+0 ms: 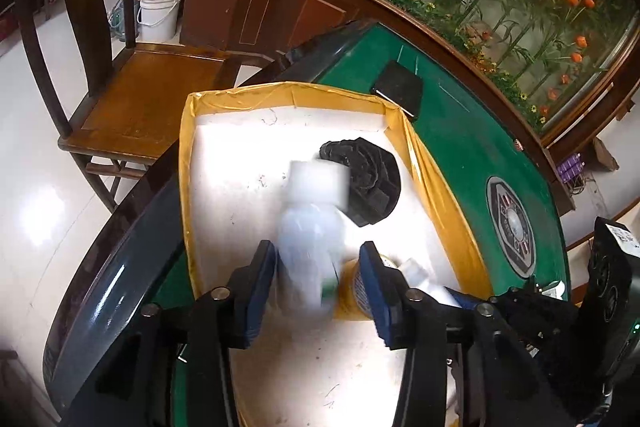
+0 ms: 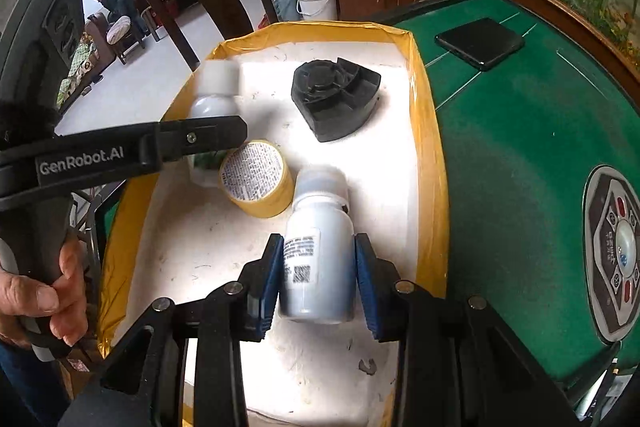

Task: Organize rigid objects
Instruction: 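Carry both white bottles to the tray and lower them onto it, then open both grippers to release the bottles and return to the table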

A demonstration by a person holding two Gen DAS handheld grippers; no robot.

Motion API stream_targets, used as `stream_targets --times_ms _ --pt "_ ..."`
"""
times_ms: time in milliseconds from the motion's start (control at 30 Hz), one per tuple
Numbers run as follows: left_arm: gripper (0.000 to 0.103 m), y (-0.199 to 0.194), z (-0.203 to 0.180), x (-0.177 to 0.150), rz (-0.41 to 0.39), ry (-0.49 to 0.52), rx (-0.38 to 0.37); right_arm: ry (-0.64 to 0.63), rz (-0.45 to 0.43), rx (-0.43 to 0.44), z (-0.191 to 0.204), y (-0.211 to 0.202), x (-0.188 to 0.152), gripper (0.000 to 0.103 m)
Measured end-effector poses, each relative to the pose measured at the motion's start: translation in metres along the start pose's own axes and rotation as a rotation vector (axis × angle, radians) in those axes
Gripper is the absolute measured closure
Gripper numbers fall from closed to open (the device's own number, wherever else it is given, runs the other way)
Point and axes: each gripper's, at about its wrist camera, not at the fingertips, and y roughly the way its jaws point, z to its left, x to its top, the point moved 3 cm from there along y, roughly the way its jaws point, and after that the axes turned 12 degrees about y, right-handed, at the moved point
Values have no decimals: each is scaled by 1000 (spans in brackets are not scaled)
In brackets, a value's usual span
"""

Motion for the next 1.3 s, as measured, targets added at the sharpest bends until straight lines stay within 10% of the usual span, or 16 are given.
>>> stream_targets --times_ms 633,1067,1300 --pt "35 -43 -61 -17 -103 92 -57 103 -112 141 -37 -70 -25 60" --pt "23 -22 -221 -57 -30 398 -272 391 -361 49 -207 -182 -109 50" --pt "21 27 -258 -59 88 384 -292 528 -385 64 -266 -194 -142 50"
